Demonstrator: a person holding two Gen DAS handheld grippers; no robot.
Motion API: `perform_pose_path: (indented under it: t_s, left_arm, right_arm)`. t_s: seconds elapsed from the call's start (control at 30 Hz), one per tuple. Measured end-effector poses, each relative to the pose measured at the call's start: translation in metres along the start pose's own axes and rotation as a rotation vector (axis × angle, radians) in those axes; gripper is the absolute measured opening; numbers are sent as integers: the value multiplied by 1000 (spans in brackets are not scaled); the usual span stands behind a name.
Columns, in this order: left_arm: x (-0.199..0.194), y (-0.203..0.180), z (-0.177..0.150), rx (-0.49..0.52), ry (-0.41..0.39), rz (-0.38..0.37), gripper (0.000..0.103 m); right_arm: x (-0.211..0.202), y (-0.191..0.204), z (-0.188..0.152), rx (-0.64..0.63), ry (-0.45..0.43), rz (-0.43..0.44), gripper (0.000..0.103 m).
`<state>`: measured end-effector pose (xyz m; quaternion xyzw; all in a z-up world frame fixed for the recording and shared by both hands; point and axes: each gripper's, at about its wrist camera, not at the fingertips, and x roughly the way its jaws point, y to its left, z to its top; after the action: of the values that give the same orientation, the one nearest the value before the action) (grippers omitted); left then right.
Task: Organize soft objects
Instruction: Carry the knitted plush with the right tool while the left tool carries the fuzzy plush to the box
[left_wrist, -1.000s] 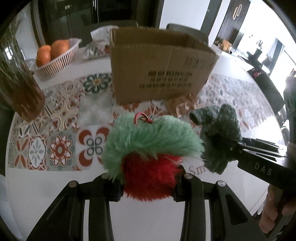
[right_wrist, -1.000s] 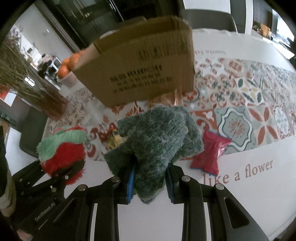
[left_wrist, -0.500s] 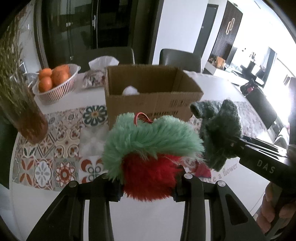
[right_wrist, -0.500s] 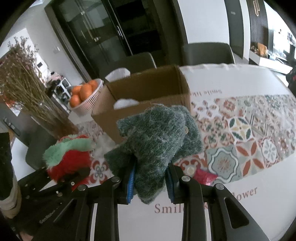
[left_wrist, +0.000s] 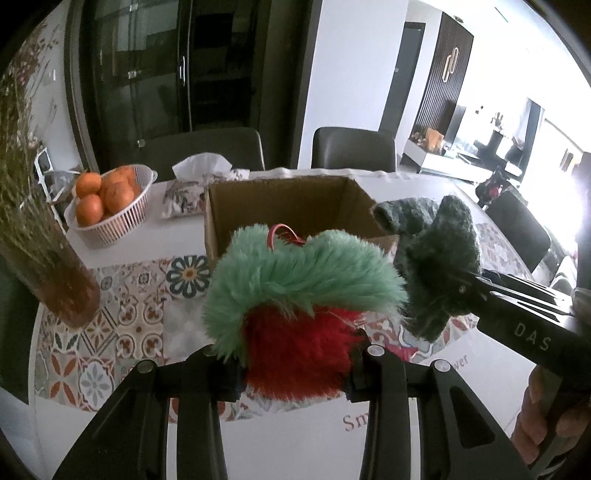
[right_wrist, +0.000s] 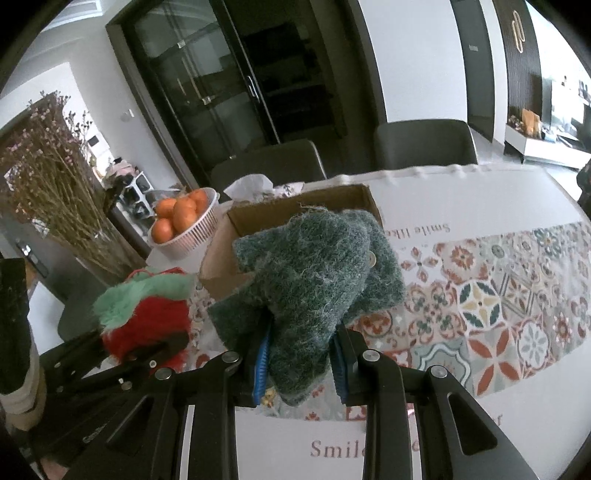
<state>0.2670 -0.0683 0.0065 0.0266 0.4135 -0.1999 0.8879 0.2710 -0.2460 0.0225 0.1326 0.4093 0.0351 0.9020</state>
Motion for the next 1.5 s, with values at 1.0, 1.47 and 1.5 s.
perform_pose_path:
  t_s: [1.0,1.47,1.5]
  left_arm:
    - [78,20,83,68,9,37,37]
    - [137,31,89,84,81,55,38]
    - [140,31,88,86,88,54,39]
  right_arm:
    - [95,-10,89,-83,97,6,30]
    - [155,-18,94,-102,238,21,30]
    - [160,-19,92,-96,257,25,30]
